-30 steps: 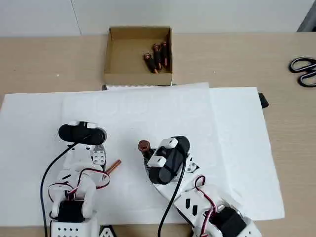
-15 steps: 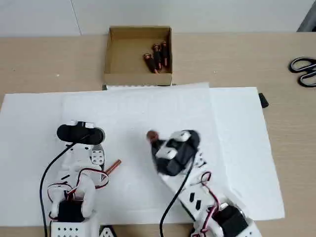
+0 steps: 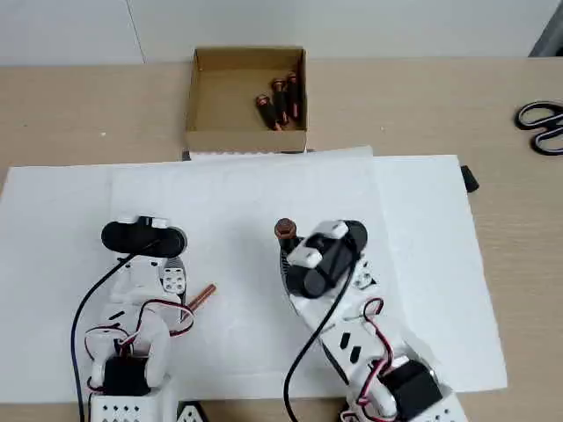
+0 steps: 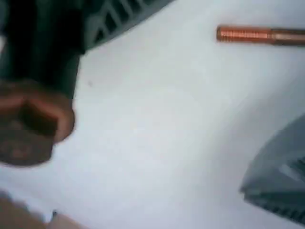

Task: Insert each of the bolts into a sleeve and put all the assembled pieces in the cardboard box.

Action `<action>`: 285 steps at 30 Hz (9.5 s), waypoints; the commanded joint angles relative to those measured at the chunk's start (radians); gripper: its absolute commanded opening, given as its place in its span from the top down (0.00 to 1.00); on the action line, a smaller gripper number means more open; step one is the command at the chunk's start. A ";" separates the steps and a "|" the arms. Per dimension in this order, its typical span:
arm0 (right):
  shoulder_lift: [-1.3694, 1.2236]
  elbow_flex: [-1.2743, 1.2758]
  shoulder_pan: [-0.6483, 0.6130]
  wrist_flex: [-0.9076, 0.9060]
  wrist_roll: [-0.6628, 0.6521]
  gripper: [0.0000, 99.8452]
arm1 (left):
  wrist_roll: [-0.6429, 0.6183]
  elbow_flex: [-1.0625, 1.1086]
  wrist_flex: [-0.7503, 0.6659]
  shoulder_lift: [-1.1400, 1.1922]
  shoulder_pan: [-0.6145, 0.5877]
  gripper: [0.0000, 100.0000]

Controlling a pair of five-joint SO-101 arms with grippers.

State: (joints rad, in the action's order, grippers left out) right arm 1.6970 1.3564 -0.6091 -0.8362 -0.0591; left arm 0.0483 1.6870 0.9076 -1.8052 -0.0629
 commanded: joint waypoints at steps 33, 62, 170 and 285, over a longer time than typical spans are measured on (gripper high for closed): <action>-1.639 -1.134 0.248 0.337 -0.034 1.00 | 0.003 -0.008 0.002 -0.011 -0.006 0.99; -2.201 -1.768 0.306 0.349 -0.003 1.00 | 0.003 -0.008 0.002 -0.011 -0.006 0.99; -1.075 -1.224 -0.050 -0.820 0.545 0.82 | 0.003 -0.008 0.002 -0.011 -0.006 0.99; -1.942 -1.246 0.200 -0.430 0.810 0.98 | 0.005 -0.008 0.002 -0.011 -0.006 0.99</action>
State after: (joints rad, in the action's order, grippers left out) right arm -0.2470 0.1427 -0.3943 -1.2827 0.7419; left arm 0.0483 1.6870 0.9076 -1.8052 -0.0629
